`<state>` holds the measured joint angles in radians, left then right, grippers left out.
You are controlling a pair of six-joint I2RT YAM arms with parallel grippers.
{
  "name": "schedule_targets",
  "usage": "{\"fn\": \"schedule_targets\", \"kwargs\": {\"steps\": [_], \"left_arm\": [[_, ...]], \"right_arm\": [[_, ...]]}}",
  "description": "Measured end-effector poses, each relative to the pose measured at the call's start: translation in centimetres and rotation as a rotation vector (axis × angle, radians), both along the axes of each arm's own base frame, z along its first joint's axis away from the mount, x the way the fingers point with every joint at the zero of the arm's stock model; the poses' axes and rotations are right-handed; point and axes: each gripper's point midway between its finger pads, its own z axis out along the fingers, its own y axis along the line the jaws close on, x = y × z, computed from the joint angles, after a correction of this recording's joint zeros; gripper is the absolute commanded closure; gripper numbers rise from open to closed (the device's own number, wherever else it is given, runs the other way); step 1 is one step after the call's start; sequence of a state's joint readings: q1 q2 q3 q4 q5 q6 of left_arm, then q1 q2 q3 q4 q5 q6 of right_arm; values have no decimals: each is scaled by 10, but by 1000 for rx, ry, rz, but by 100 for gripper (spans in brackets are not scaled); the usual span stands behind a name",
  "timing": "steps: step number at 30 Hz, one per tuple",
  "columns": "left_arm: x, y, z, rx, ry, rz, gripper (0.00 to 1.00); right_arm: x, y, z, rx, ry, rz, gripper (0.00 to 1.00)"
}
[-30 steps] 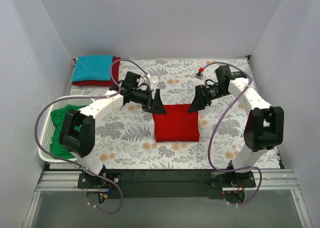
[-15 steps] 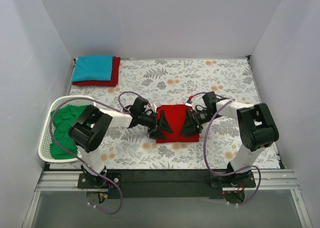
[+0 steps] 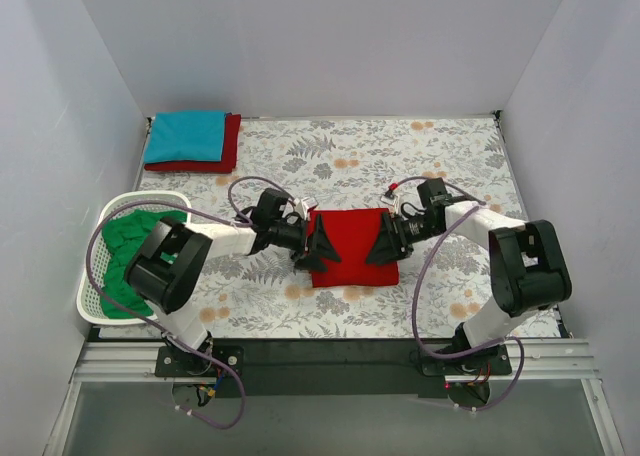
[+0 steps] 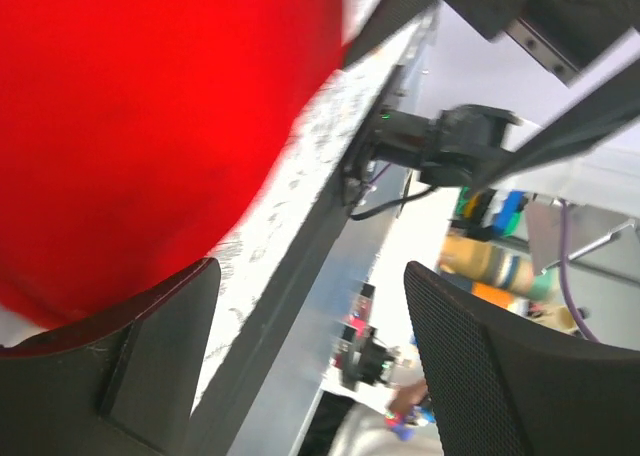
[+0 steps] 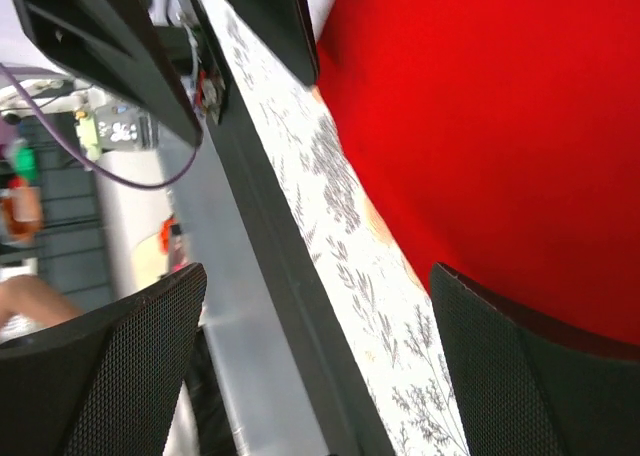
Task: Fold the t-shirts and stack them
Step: Fold the tshirt
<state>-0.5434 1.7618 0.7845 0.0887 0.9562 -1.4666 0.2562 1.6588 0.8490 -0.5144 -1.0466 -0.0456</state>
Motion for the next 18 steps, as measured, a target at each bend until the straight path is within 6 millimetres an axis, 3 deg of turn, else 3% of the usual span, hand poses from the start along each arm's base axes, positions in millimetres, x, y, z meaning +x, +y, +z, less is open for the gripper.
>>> {"fn": "schedule_targets", "kwargs": {"steps": [4,6,8,10,13,18], "left_arm": [[5,-13,44,-80,-141,-25,29],[4,-29,62,-125,-200,-51,30],[-3,-43,67,-149,-221,-76,31],[-8,-57,60,-144,-218,-96,31],[-11,-71,32,-101,-176,-102,31],[-13,-64,-21,7,-82,-68,31]], "right_arm": [[16,6,38,67,-136,-7,2],[18,9,45,90,-146,-12,2],[18,9,44,97,-115,-21,2],[16,9,37,93,-65,-38,2],[14,4,18,67,30,-81,2],[9,-10,-19,-1,178,-155,2]]}}
